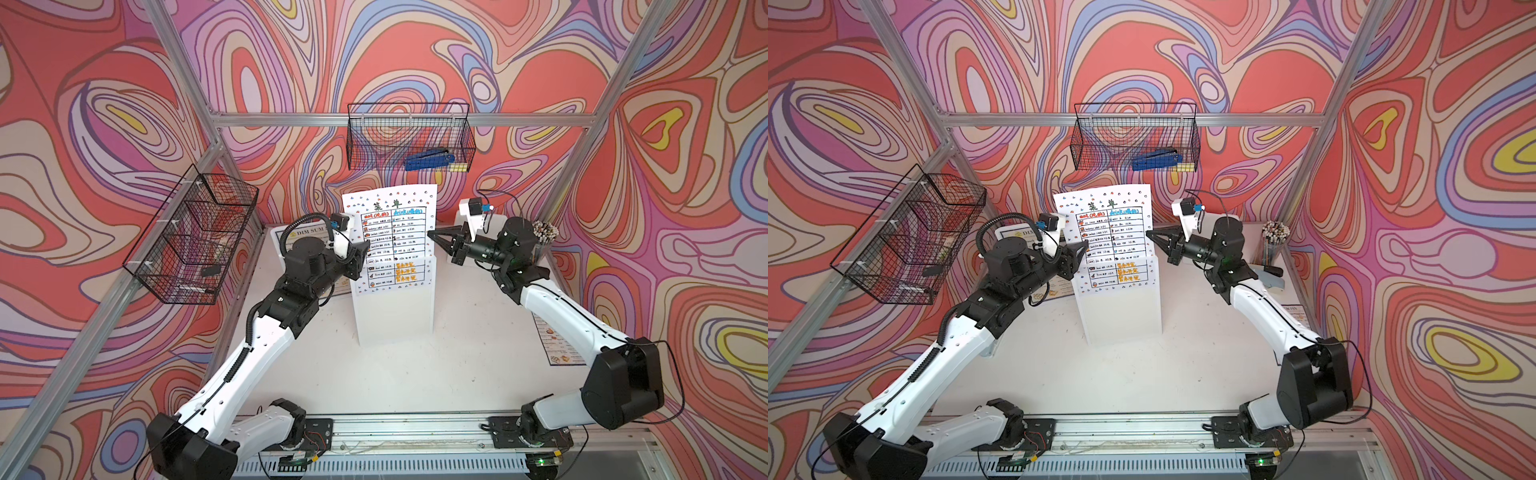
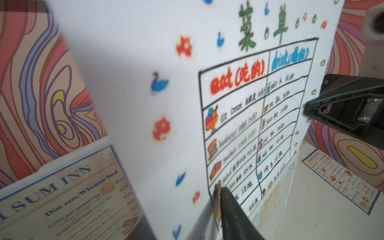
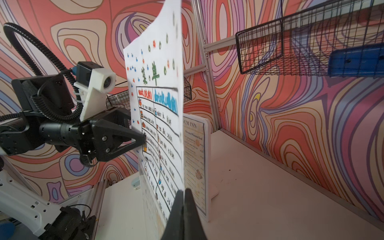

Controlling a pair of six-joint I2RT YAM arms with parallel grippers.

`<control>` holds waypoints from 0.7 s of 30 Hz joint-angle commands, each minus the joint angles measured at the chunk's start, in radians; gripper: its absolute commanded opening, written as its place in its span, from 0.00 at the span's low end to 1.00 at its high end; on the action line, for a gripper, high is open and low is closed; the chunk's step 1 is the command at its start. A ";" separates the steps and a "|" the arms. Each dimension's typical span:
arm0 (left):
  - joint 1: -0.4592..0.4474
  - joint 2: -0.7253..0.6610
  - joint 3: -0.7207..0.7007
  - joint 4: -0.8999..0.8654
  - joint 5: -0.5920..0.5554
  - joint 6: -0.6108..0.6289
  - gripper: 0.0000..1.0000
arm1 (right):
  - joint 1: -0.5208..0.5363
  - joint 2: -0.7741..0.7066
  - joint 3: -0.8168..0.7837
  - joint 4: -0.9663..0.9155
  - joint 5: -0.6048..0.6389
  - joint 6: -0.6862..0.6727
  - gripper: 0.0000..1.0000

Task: Insert the menus into the narrow rack
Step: Insert the menu into the narrow rack.

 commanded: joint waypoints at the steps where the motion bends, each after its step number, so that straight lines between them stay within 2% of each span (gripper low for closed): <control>1: 0.004 -0.036 -0.034 0.012 -0.029 -0.010 0.44 | 0.006 -0.001 0.042 -0.124 0.014 -0.061 0.00; 8: 0.006 -0.051 -0.064 0.018 -0.036 -0.011 0.42 | 0.006 -0.019 0.025 -0.154 0.026 -0.082 0.00; 16: 0.012 -0.085 -0.078 0.019 -0.008 -0.018 0.09 | 0.006 -0.058 -0.004 -0.074 -0.023 -0.035 0.00; 21: 0.015 -0.116 -0.088 0.010 -0.010 -0.028 0.00 | 0.006 -0.055 -0.021 -0.015 -0.068 0.005 0.00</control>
